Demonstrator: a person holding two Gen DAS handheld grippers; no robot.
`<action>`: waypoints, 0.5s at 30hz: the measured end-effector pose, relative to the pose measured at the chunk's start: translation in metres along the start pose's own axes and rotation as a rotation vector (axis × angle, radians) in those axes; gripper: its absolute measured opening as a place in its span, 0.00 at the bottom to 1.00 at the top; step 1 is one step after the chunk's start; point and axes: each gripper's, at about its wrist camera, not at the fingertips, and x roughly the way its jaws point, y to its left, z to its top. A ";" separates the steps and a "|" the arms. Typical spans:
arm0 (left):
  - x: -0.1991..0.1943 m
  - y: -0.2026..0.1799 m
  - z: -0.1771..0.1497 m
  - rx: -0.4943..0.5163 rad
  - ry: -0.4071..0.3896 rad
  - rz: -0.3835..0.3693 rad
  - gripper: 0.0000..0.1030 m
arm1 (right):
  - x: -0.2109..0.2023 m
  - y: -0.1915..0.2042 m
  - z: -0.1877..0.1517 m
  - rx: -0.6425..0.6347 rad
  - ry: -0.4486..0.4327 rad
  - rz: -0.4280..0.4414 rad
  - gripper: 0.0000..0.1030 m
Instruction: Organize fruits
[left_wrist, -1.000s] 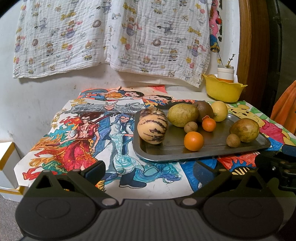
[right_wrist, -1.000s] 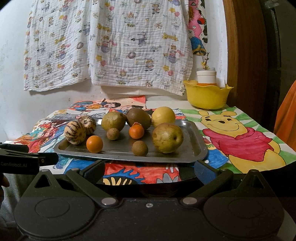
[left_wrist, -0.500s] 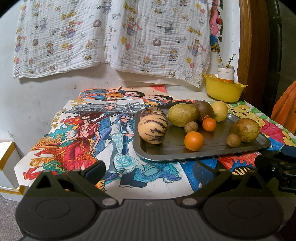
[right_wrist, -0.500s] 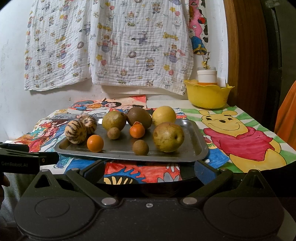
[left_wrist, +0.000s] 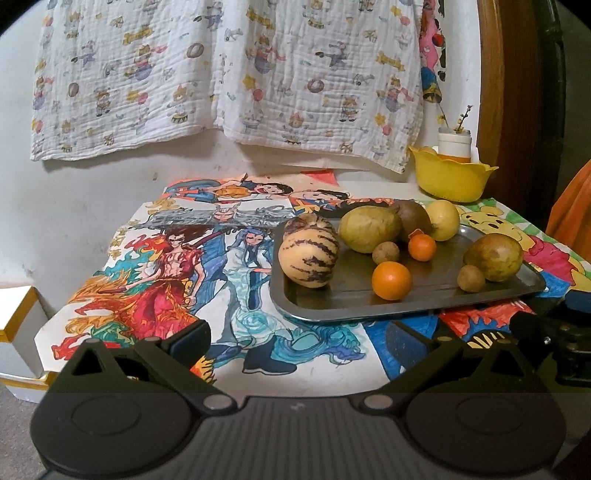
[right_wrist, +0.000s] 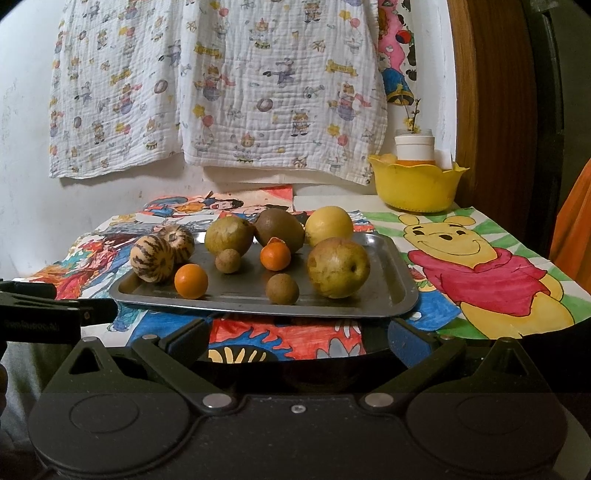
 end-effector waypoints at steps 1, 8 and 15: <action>0.000 0.000 0.000 0.001 0.000 0.000 1.00 | 0.000 0.001 -0.001 -0.001 0.001 0.000 0.99; 0.000 0.000 0.000 -0.002 0.001 -0.001 1.00 | 0.001 0.002 -0.001 0.000 0.003 0.000 0.99; -0.001 -0.001 0.000 0.005 0.006 -0.021 0.99 | 0.001 0.003 -0.002 -0.001 0.005 -0.001 0.99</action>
